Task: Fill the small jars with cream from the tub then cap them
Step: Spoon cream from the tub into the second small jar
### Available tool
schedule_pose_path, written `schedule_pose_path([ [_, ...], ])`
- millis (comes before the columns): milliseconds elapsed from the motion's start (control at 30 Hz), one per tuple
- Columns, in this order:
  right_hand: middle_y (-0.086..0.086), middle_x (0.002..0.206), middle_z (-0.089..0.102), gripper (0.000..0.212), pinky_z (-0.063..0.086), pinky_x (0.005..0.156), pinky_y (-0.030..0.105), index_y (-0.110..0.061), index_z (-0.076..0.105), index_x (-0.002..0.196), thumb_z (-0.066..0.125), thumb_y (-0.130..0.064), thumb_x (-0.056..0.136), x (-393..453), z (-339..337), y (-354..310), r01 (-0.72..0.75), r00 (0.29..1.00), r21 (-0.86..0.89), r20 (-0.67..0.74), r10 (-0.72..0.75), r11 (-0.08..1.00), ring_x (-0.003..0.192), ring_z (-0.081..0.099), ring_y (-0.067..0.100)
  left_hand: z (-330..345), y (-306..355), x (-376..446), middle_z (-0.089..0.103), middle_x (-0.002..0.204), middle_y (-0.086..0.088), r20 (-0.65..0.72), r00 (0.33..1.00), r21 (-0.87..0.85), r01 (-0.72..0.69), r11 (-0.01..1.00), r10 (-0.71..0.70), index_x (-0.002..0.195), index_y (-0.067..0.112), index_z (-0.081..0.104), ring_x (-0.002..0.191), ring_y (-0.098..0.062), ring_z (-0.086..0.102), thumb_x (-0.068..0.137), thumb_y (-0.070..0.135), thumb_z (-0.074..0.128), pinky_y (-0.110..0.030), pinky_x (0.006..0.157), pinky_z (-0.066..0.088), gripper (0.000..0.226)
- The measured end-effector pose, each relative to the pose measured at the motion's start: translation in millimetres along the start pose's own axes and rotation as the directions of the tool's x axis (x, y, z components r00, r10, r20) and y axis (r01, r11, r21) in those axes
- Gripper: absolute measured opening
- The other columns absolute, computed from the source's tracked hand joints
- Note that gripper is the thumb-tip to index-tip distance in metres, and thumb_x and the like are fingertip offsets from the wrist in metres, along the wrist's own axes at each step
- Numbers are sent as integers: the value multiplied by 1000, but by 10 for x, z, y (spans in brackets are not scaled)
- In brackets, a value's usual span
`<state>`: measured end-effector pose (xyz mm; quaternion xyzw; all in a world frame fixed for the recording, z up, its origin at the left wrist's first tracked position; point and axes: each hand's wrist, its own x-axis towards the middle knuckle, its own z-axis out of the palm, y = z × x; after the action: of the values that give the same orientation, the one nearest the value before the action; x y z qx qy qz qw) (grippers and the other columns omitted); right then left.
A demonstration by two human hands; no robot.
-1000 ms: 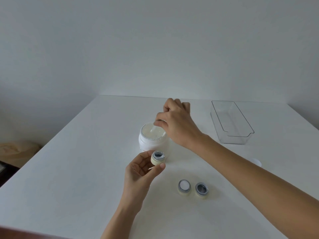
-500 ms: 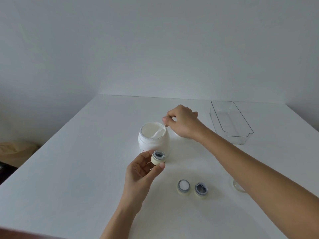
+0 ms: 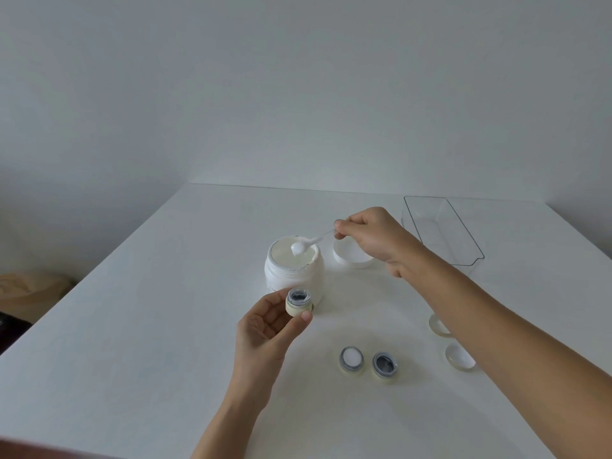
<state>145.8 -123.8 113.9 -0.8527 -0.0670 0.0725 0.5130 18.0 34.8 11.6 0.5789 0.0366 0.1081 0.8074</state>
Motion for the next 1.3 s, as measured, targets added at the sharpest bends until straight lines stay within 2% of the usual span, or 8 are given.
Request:
schedule_pose_path([
  [100,-22,81,62,26,40,80,29,-16,72,78,57,-32,92,-143,-3,55,8,1000,-41,28,-7,999,90,56,9,5,11,1,78,102,-10,-12,1000,-20,-9,1000,9,107,6,71,98,-18,74,75,3,76,-15,76,55,33],
  [200,-22,74,64,29,40,99,39,-12,73,81,57,-34,92,-282,57,143,34,999,-128,30,-31,991,94,60,12,4,22,-4,78,102,-10,-9,1000,-28,-10,1000,10,108,7,71,97,-17,74,70,10,79,-16,76,55,39],
  [367,-5,82,67,34,21,80,31,-12,72,78,54,-35,94,-420,109,163,105,991,-324,-47,-126,940,95,53,15,-4,19,0,78,102,-11,-9,1000,-32,-7,999,7,108,6,71,96,-17,74,67,7,80,-17,75,55,41],
  [500,-9,65,57,34,20,79,32,-18,69,72,52,-35,95,-461,40,92,128,979,-408,-92,-181,904,98,54,22,-8,23,1,78,102,-11,-15,1000,-33,-14,999,14,107,5,71,96,-18,74,67,8,80,-17,76,55,41],
  [633,-2,88,57,29,17,78,28,-25,64,70,51,-33,95,-516,35,88,228,935,-431,-153,-320,873,99,51,18,0,27,0,79,99,-10,-22,1000,-28,-5,1000,4,103,6,73,93,-16,75,66,10,81,-15,74,55,38],
  [800,-2,88,46,20,16,77,23,-17,69,80,58,-28,92,-636,178,185,433,795,-530,-157,-586,729,87,48,17,-4,22,-1,79,98,-10,-32,999,-1,27,1000,-27,104,4,73,93,-17,75,64,14,83,-15,73,55,42],
  [1067,-2,88,41,19,18,78,31,-19,69,75,60,-27,91,-763,169,322,588,406,-770,15,-914,249,80,41,15,-8,41,-12,79,95,-12,-36,998,2,56,998,-56,100,6,75,88,-16,75,64,13,89,-19,74,56,39],
  [1300,-3,89,39,8,18,78,32,-21,71,81,67,-20,88,-795,58,437,607,329,-773,30,-944,187,81,42,15,-17,23,-8,78,95,-15,-28,998,15,60,998,-60,102,4,74,89,-18,74,68,13,82,-19,76,56,36],
])
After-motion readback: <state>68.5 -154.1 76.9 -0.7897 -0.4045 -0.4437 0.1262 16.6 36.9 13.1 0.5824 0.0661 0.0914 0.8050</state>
